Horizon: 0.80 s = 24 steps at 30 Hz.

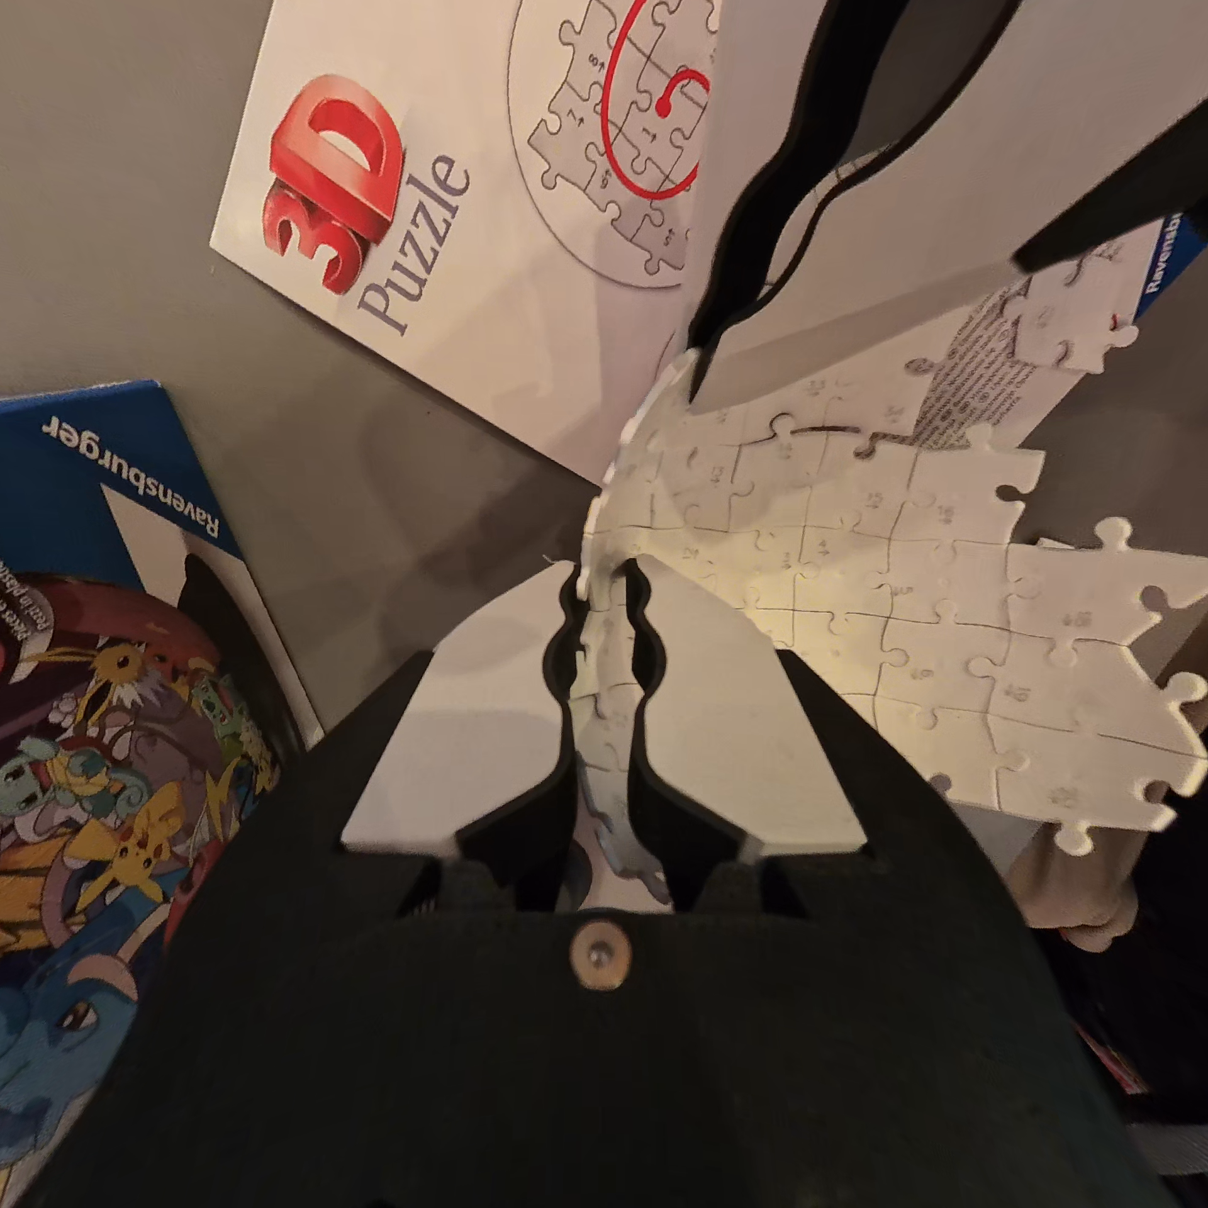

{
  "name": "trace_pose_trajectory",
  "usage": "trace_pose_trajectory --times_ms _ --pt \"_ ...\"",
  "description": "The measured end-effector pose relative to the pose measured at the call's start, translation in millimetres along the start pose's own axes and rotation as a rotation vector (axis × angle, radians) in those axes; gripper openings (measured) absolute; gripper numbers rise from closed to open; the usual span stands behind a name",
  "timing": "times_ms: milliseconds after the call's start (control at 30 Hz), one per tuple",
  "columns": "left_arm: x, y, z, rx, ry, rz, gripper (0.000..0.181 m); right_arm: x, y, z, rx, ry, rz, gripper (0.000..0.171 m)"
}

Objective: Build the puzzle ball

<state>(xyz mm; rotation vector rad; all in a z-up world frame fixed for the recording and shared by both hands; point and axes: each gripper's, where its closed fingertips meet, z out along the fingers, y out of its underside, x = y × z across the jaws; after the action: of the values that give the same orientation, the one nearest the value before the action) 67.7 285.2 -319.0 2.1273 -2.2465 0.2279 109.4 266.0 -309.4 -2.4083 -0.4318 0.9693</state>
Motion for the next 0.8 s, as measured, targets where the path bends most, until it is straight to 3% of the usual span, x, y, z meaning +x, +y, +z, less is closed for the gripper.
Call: trace_pose_trajectory --times_ms 800 --pt "1.7 0.1 -1.6 0.047 0.025 0.0 0.008 2.9 -1.7 3.1 0.026 -0.04 0.058 0.0"
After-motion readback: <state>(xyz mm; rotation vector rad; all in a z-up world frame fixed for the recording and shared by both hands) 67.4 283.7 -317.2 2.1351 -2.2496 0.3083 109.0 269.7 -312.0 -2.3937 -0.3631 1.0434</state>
